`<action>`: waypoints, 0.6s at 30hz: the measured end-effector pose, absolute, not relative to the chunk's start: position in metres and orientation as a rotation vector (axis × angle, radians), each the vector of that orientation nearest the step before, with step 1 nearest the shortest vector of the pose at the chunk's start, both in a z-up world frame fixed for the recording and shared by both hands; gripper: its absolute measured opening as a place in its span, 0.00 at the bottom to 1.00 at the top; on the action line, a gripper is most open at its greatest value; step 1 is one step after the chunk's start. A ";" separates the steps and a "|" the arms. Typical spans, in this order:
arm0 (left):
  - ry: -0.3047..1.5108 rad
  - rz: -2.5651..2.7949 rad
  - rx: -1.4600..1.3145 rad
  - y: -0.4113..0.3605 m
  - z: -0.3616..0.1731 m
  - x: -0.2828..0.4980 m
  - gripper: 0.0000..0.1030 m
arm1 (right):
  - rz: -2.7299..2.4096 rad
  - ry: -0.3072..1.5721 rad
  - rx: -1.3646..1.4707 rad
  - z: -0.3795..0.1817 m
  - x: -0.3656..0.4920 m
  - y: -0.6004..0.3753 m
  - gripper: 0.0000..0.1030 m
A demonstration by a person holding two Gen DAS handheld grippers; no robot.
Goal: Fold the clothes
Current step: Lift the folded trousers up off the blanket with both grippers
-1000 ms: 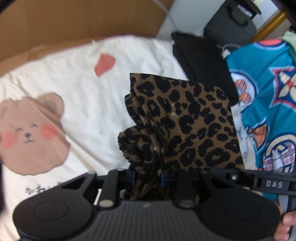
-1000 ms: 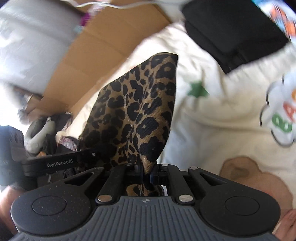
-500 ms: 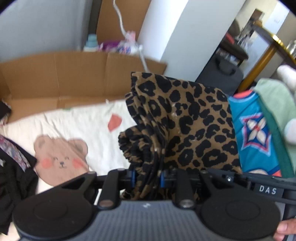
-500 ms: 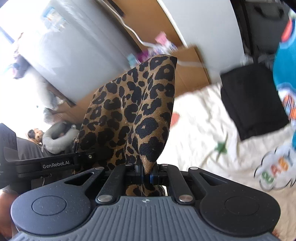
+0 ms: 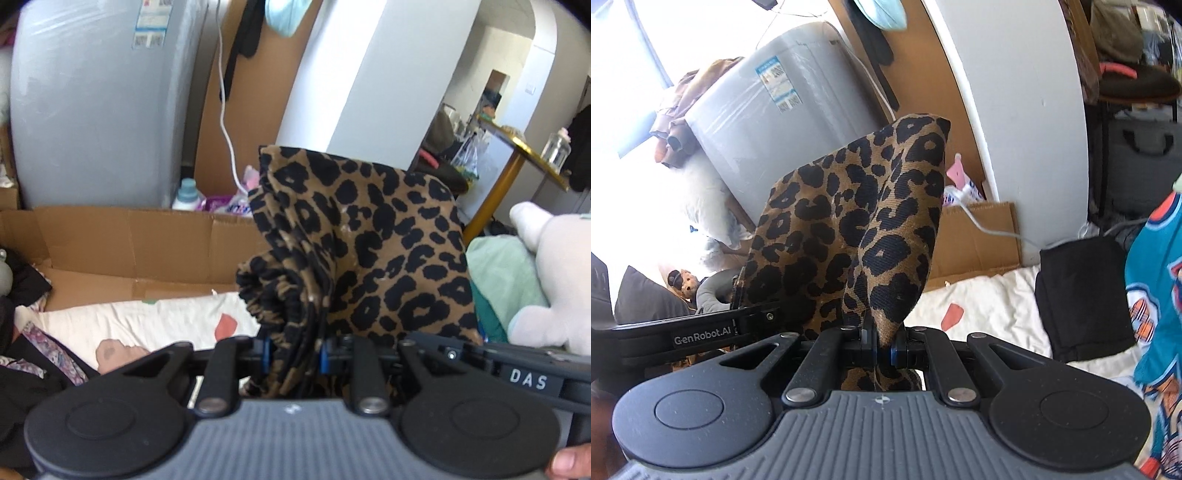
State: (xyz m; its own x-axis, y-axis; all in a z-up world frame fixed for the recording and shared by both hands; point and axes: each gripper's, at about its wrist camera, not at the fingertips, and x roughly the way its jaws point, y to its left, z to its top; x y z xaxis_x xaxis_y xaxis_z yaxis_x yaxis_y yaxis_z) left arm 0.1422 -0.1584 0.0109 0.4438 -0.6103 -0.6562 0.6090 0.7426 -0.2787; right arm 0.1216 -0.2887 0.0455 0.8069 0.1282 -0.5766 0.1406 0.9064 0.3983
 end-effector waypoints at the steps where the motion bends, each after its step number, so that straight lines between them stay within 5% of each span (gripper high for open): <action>1: 0.809 -0.753 -0.007 -0.157 0.014 0.139 0.24 | -0.001 0.628 0.431 0.049 0.117 -0.286 0.05; 18: 0.728 -0.701 0.050 -0.170 0.026 0.095 0.24 | 0.144 0.538 0.276 0.037 0.083 -0.297 0.05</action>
State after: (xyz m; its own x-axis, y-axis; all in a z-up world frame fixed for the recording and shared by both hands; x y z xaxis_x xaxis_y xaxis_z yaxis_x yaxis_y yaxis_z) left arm 0.0955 -0.1703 0.0261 0.5318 -0.5707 -0.6257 0.6039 0.7735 -0.1922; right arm 0.0830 -0.2972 0.0369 0.8498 0.2066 -0.4850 -0.0625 0.9530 0.2964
